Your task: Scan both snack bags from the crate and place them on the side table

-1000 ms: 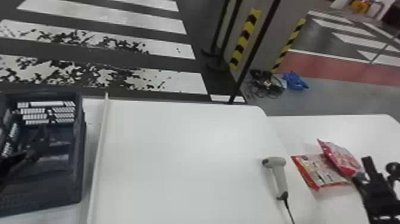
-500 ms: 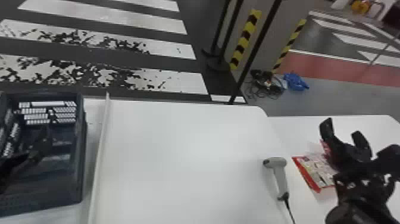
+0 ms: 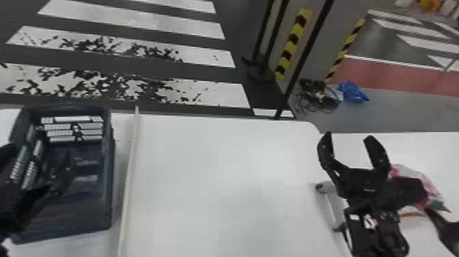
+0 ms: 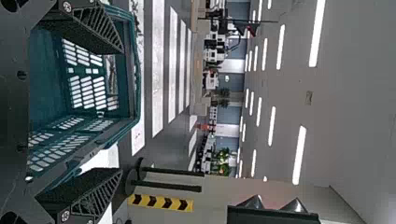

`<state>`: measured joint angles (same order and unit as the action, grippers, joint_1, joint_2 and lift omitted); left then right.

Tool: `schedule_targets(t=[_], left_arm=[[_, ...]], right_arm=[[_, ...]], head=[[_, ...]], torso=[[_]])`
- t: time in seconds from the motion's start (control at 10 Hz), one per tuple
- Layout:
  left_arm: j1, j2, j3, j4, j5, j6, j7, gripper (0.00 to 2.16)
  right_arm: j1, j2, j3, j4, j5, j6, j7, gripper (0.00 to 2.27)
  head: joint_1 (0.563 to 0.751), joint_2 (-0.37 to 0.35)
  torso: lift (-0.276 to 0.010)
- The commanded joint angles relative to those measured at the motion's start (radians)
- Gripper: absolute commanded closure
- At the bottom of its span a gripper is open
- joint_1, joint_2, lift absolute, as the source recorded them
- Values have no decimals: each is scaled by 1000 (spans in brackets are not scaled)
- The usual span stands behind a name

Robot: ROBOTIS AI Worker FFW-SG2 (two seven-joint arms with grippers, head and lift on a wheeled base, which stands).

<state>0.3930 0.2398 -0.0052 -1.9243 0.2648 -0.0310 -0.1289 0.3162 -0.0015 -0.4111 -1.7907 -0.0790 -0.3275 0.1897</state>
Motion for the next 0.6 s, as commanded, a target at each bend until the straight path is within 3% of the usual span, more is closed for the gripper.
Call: schedule_targets(t=[0.0, 0.3, 0.5], left_arm=[[29, -10, 2, -28, -10, 0, 2, 100], [64, -51, -6, -48, -56, -3, 6, 100], [73, -65, -44, -45, -85, -31, 15, 100]], right_arm=[[52, 2, 92, 1, 53, -54, -26, 63], [104, 2, 209, -1, 131, 51, -30, 63], [121, 2, 245, 4, 157, 94, -56, 63]], head=[[695, -226], [695, -140], [695, -111]], torso=[[-98], [-98], [-98]])
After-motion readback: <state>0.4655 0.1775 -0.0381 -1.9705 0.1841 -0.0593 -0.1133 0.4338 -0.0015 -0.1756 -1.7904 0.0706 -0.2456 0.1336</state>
